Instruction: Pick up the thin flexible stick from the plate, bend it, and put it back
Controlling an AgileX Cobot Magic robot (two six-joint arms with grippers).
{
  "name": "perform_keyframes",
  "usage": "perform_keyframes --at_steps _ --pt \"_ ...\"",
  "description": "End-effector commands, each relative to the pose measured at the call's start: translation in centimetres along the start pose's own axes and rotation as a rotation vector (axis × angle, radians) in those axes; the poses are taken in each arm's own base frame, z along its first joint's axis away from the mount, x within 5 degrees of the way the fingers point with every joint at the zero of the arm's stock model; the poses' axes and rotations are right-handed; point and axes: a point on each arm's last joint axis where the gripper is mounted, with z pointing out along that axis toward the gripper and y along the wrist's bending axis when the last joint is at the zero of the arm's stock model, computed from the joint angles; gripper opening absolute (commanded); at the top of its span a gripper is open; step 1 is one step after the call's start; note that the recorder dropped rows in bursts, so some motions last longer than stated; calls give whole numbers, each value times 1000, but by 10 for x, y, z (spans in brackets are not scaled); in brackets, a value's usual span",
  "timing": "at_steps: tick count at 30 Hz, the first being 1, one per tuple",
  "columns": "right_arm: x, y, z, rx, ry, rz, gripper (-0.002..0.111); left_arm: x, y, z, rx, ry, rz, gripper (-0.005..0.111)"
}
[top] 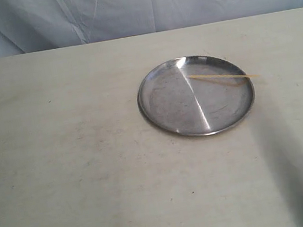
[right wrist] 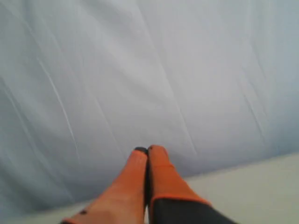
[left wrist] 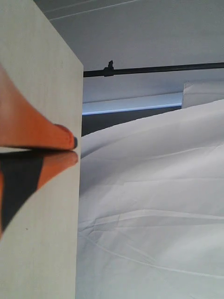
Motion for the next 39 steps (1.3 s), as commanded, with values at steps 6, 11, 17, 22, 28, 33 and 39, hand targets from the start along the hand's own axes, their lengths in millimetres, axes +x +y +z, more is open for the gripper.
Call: perform_keyframes --at_steps 6,11,17,22,28,33,39 --pt "41 9 200 -54 1001 -319 -1 -4 0 -1 -1 -21 -5 0" --pt "95 17 266 -125 1367 -612 -1 -4 0 -1 -1 -21 -5 0" --pt "166 42 305 -183 1485 -803 -1 -4 0 -1 -1 -21 -5 0" --pt "201 52 313 -227 1446 -850 8 -4 0 -1 -1 -21 -5 0" --pt "219 45 320 -220 1425 -900 57 -4 0 -1 -1 -21 -5 0" --pt "226 32 326 -122 1403 -951 60 -4 0 -1 -1 -21 -5 0" --pt "239 17 327 -106 1441 -923 59 -4 0 -1 -1 -21 -5 0"
